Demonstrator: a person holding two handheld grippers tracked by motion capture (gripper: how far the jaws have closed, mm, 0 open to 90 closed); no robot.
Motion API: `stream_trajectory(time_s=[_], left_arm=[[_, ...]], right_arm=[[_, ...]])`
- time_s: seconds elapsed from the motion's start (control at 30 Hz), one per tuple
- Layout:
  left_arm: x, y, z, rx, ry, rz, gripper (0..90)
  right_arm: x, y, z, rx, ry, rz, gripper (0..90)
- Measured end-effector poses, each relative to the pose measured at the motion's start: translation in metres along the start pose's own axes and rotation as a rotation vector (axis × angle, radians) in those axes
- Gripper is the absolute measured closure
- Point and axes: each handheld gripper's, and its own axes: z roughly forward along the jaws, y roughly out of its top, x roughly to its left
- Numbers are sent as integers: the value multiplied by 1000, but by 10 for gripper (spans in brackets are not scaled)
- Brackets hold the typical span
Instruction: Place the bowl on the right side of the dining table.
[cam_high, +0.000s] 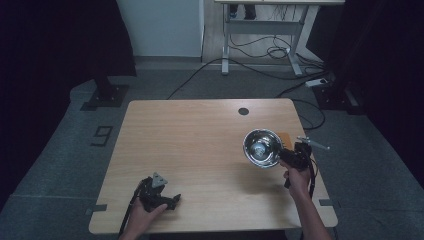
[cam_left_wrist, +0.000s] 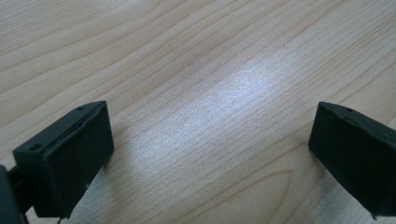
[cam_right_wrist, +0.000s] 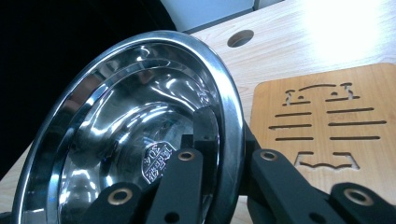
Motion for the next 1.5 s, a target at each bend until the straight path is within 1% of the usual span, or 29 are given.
stream_trajectory(time_s=[0.4,0.77,0.9,1.0,1.07,1.1,1.17,1.3,1.43,1.5], left_arm=[[0,0,0,0,0,0,0],[0,0,0,0,0,0,0],[0,0,0,0,0,0,0],[0,0,0,0,0,0,0],[0,0,0,0,0,0,0],[0,0,0,0,0,0,0],[0,0,0,0,0,0,0],[0,0,0,0,0,0,0],[0,0,0,-1,1,-1,0],[0,0,0,-1,2,-2,0]], right_arm=[[-4,3,-1,-9,-19,-4,863],[-12,9,-5,-30,-32,11,863],[-15,12,-5,-35,-36,14,863],[-20,15,-7,-50,-40,27,863],[-21,16,-8,-54,-45,27,863],[-25,17,-9,-61,-47,37,863],[-26,18,-10,-63,-51,40,863],[-33,21,-12,-74,-57,55,863],[-36,22,-13,-75,-63,63,863],[-40,22,-12,-74,-67,72,863]])
